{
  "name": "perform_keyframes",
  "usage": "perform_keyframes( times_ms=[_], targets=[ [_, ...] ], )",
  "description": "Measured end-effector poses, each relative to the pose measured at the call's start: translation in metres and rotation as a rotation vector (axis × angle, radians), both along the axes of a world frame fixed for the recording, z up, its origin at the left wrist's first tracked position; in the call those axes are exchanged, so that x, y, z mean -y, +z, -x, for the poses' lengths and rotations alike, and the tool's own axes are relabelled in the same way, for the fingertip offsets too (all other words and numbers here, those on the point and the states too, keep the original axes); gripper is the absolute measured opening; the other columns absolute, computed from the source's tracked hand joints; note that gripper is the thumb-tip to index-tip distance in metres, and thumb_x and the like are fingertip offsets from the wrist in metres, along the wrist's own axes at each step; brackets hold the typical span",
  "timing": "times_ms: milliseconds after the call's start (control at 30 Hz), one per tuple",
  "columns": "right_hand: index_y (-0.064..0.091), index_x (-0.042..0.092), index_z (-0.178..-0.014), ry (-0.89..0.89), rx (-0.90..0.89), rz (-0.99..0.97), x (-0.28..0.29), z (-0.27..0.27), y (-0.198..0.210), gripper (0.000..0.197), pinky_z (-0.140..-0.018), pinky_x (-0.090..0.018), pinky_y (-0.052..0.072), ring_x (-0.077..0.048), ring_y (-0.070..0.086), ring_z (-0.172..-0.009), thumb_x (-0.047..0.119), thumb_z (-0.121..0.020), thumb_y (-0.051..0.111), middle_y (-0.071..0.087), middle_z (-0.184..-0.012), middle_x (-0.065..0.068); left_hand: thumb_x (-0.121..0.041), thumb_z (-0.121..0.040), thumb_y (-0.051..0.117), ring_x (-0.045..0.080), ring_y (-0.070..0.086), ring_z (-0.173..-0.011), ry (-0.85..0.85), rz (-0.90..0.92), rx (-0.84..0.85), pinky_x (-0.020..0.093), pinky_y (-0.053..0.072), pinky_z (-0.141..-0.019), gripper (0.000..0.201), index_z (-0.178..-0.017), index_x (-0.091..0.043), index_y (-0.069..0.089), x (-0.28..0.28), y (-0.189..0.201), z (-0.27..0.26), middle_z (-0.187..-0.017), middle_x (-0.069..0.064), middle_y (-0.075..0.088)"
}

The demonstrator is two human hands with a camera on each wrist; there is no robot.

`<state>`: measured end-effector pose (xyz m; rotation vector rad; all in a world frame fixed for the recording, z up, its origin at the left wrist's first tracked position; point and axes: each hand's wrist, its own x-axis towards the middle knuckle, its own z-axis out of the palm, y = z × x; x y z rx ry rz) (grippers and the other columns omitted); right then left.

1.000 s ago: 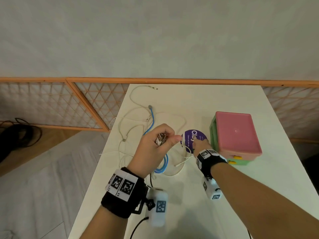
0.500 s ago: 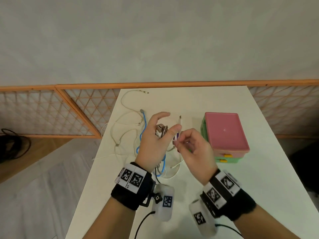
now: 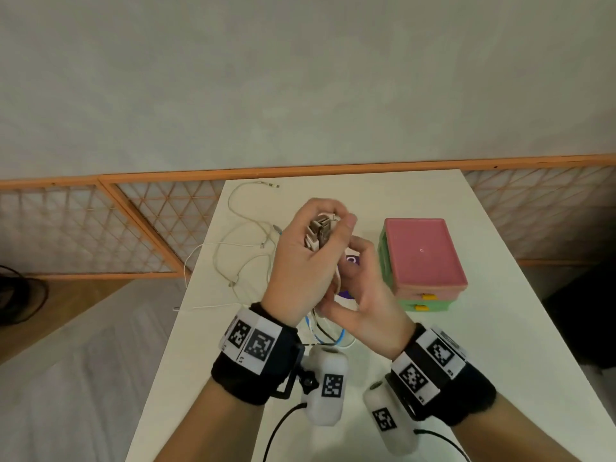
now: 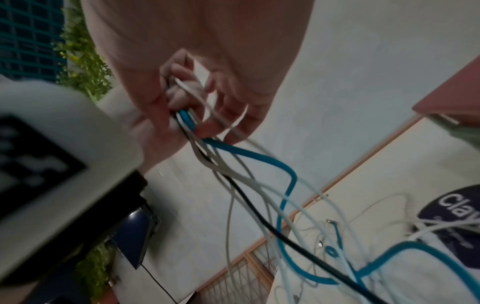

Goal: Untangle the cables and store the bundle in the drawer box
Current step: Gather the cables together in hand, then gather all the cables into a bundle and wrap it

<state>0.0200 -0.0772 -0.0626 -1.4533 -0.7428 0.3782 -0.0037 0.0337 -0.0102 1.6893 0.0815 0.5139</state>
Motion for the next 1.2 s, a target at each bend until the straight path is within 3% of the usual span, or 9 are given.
perform_keyframes(
  times_ms=[167, 333, 500, 600, 733, 833, 933, 1000, 1200],
  targets=[
    [0.053, 0.013, -0.095, -0.126, 0.352, 0.261, -0.008, -0.004, 0.001, 0.029, -0.085, -0.047, 0.044, -0.025, 0.051, -0.093, 0.039, -0.087, 0.044, 0.053, -0.095, -0.007, -0.017, -0.094, 0.059, 0.015, 0.052, -0.060, -0.097, -0.031, 0.161, 0.026, 0.044, -0.061, 0.005, -0.091, -0.014, 0.062, 0.003, 0.020, -0.002, -0.077, -0.011, 0.059],
    [0.045, 0.025, -0.088, 0.022, 0.250, 0.198, 0.000, -0.003, 0.019, 0.013, -0.062, -0.038, 0.045, -0.022, 0.049, -0.059, 0.031, -0.095, 0.037, 0.052, -0.064, -0.004, -0.029, -0.090, 0.063, 0.020, 0.037, -0.038, -0.115, 0.217, 0.107, 0.022, 0.037, -0.040, 0.022, -0.076, -0.015, 0.052, 0.003, 0.028, -0.009, -0.051, 0.010, 0.039],
    [0.044, 0.001, -0.085, 0.068, 0.191, 0.159, 0.012, -0.007, 0.023, 0.054, -0.053, -0.028, 0.039, -0.022, 0.040, -0.056, 0.054, -0.092, 0.035, 0.042, -0.064, -0.005, -0.024, -0.097, 0.053, 0.011, 0.025, -0.038, -0.069, 0.460, 0.184, 0.015, 0.021, -0.036, 0.039, -0.062, -0.018, 0.037, 0.003, 0.053, -0.021, -0.057, 0.003, 0.028],
    [0.046, 0.012, -0.081, -0.050, 0.324, 0.243, 0.021, -0.020, 0.026, 0.044, -0.053, -0.022, 0.036, -0.007, 0.040, -0.052, 0.052, -0.093, 0.032, 0.043, -0.058, 0.006, -0.025, -0.094, 0.059, 0.013, 0.041, -0.047, 0.009, 0.496, 0.129, 0.024, 0.040, -0.043, 0.033, -0.067, -0.016, 0.044, -0.006, 0.053, -0.030, -0.061, 0.002, 0.041],
    [0.046, 0.014, -0.078, -0.173, 0.473, 0.406, 0.038, -0.039, 0.054, 0.035, -0.057, -0.035, 0.040, -0.021, 0.048, -0.053, 0.042, -0.096, 0.032, 0.051, -0.058, -0.013, -0.034, -0.071, 0.083, 0.012, 0.048, -0.120, 0.263, -0.149, 0.111, 0.030, 0.038, -0.107, 0.060, -0.123, -0.023, 0.054, -0.031, 0.038, -0.029, -0.129, 0.001, 0.047],
    [0.046, 0.014, -0.074, -0.128, 0.572, 0.551, 0.043, -0.053, 0.071, 0.035, -0.058, -0.029, 0.039, -0.019, 0.048, -0.059, 0.038, -0.096, 0.036, 0.050, -0.056, -0.005, -0.039, -0.084, 0.069, 0.021, 0.025, -0.143, 0.126, -0.746, 0.337, 0.045, 0.014, -0.120, 0.066, -0.140, -0.016, 0.043, -0.032, 0.042, -0.020, -0.145, 0.006, 0.039],
    [0.049, 0.020, -0.071, -0.047, 0.620, 0.577, 0.044, -0.063, 0.082, 0.030, -0.056, -0.022, 0.036, -0.011, 0.041, -0.055, 0.037, -0.095, 0.040, 0.043, -0.055, 0.003, -0.057, -0.085, 0.054, 0.018, 0.054, -0.115, -0.298, -0.926, 0.123, 0.050, 0.027, -0.113, 0.056, -0.130, -0.022, 0.052, -0.021, 0.039, -0.021, -0.113, -0.002, 0.064],
    [0.056, 0.012, -0.076, -0.001, 0.590, 0.545, 0.046, -0.065, 0.090, 0.034, -0.055, -0.025, 0.036, -0.008, 0.038, -0.054, 0.038, -0.093, 0.042, 0.045, -0.056, -0.003, -0.059, -0.081, 0.060, 0.018, 0.057, -0.076, -0.352, -0.835, -0.029, 0.044, 0.049, -0.081, 0.048, -0.107, -0.019, 0.056, -0.020, 0.038, -0.026, -0.082, -0.001, 0.064],
    [0.045, -0.005, -0.075, 0.061, 0.102, 0.257, 0.060, -0.065, 0.093, 0.040, -0.038, -0.016, 0.029, -0.007, 0.026, -0.041, 0.031, -0.091, 0.045, 0.029, -0.053, -0.003, -0.048, -0.083, 0.062, 0.010, 0.038, -0.054, -0.209, -0.660, 0.145, 0.021, 0.030, -0.051, 0.034, -0.075, -0.016, 0.058, -0.037, 0.049, -0.030, -0.056, -0.007, 0.040]
  ],
)
